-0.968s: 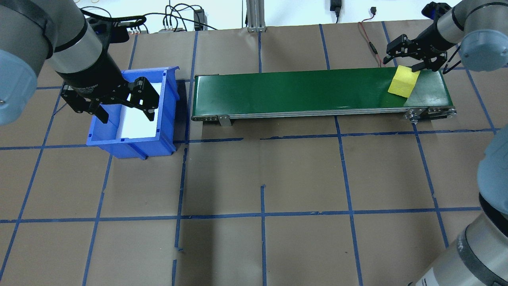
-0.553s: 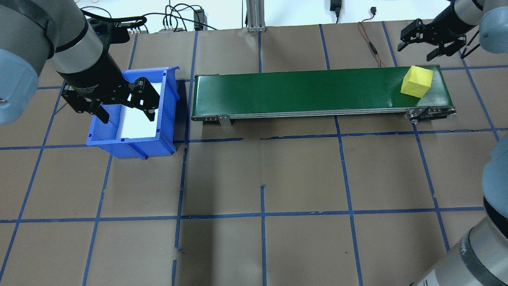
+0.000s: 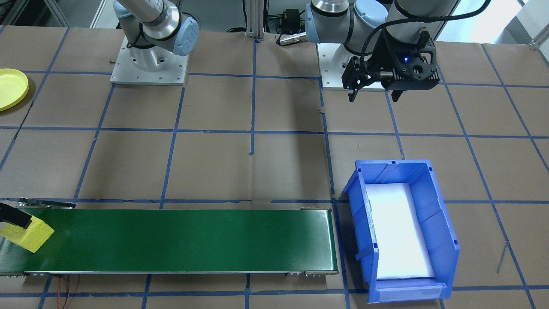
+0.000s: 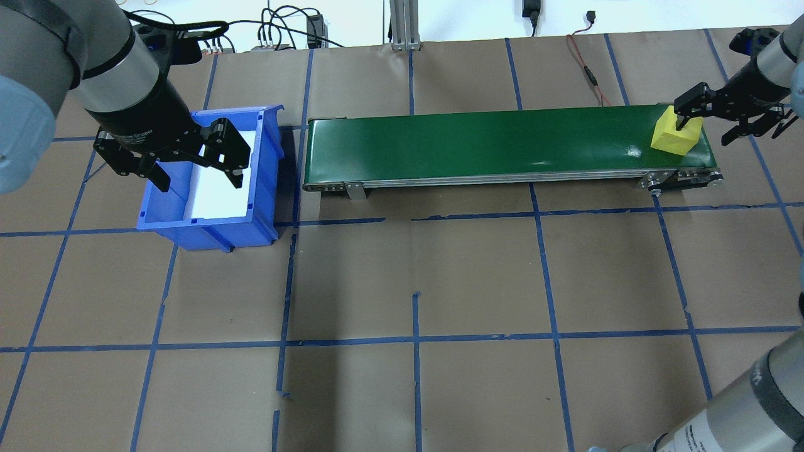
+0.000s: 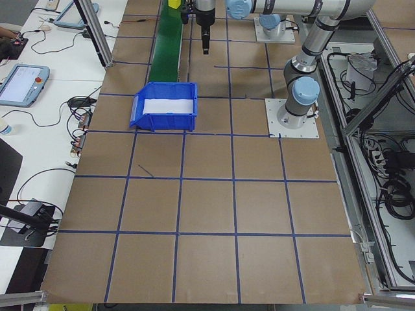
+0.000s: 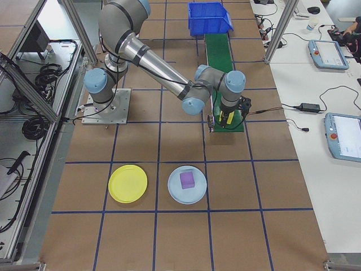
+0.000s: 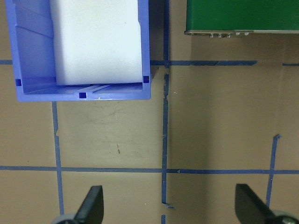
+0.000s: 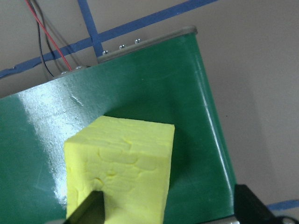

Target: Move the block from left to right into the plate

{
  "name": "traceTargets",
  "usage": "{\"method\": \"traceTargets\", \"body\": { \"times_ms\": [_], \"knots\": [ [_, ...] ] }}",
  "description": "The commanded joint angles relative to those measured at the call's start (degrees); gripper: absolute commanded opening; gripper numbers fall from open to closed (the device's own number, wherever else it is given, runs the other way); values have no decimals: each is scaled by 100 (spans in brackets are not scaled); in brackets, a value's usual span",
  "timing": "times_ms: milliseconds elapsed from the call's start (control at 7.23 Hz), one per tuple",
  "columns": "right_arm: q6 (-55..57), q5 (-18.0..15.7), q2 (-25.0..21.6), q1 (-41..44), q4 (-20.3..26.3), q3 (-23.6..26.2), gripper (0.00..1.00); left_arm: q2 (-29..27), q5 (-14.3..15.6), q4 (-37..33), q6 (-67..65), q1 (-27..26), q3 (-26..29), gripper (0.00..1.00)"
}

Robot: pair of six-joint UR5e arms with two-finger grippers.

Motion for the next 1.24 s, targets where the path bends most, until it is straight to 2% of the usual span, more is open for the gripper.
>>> {"method": "traceTargets", "body": {
  "times_ms": [0,138,277,553,691,830,968,1106],
  "knots": [
    [-17,179,119,-24,-197,37,100,0,-15,5,0,-15,30,100],
    [-9,179,93,-24,-224,11,100,-9,-7,22,9,-23,4,100],
    [-17,405,93,-24,-389,2,100,-1,-15,31,9,-15,73,100],
    [-17,565,128,-24,-461,2,100,-1,-16,93,9,-24,74,100],
    [-17,662,206,-24,-574,2,93,-1,-16,93,9,-24,74,100],
    [-43,662,233,-24,-671,11,72,-1,-16,93,9,-32,83,100],
    [-105,636,216,-24,-672,11,45,-1,-16,93,9,-32,74,100],
    [-166,549,164,-24,-672,-7,30,-1,-24,93,9,-41,83,100]
  ]
}}
